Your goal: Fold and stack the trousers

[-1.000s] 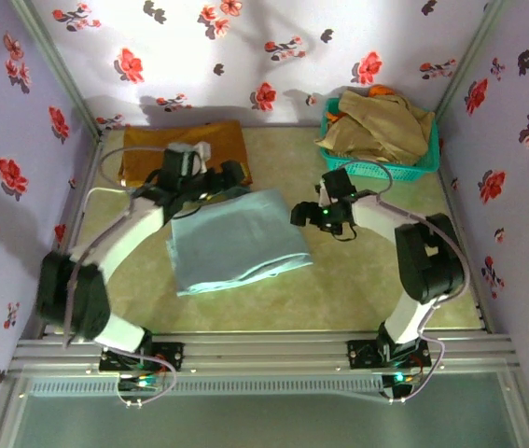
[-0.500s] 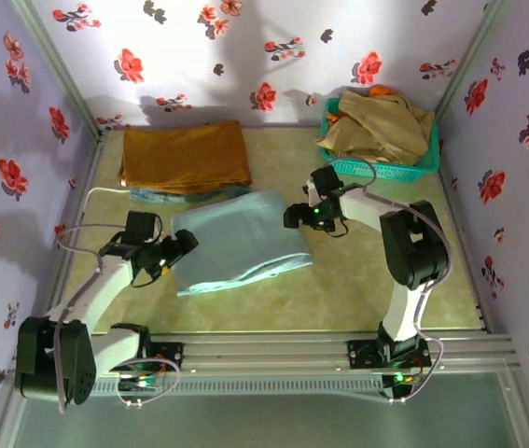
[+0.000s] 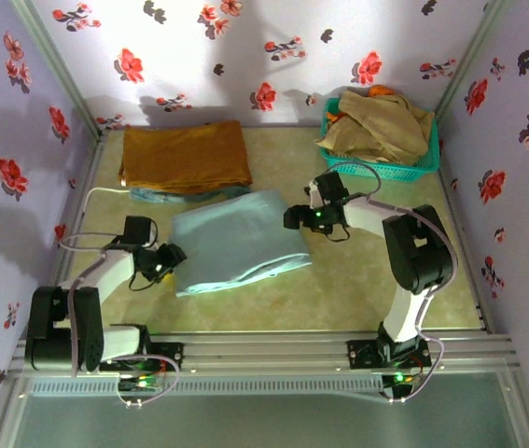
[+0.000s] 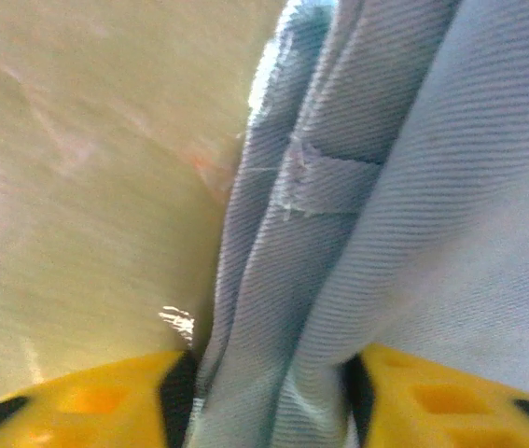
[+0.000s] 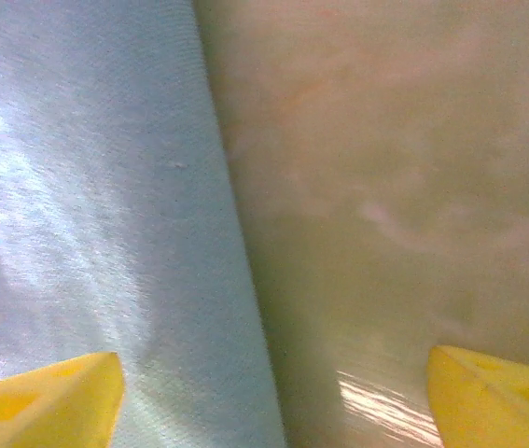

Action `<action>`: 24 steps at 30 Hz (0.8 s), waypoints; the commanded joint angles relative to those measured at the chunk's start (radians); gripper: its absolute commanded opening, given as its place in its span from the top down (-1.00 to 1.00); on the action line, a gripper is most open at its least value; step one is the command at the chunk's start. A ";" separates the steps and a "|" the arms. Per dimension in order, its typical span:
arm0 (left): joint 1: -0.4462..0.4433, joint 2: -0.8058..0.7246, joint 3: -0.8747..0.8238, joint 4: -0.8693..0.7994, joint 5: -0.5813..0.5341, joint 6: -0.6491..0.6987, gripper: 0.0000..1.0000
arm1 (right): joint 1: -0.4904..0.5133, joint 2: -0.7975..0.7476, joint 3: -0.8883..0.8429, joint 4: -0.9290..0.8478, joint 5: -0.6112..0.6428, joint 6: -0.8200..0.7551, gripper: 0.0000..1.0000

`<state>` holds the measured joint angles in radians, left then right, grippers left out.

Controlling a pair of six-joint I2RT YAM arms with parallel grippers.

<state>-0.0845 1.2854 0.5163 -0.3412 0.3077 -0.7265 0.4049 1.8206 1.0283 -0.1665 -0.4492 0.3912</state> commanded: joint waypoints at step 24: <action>-0.035 -0.267 0.130 -0.015 0.093 0.049 1.00 | 0.038 -0.196 -0.060 0.003 -0.116 0.147 1.00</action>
<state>-0.1181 1.0641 0.5732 -0.3023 0.3977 -0.6773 0.4461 1.6821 0.9478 -0.1173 -0.6014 0.5152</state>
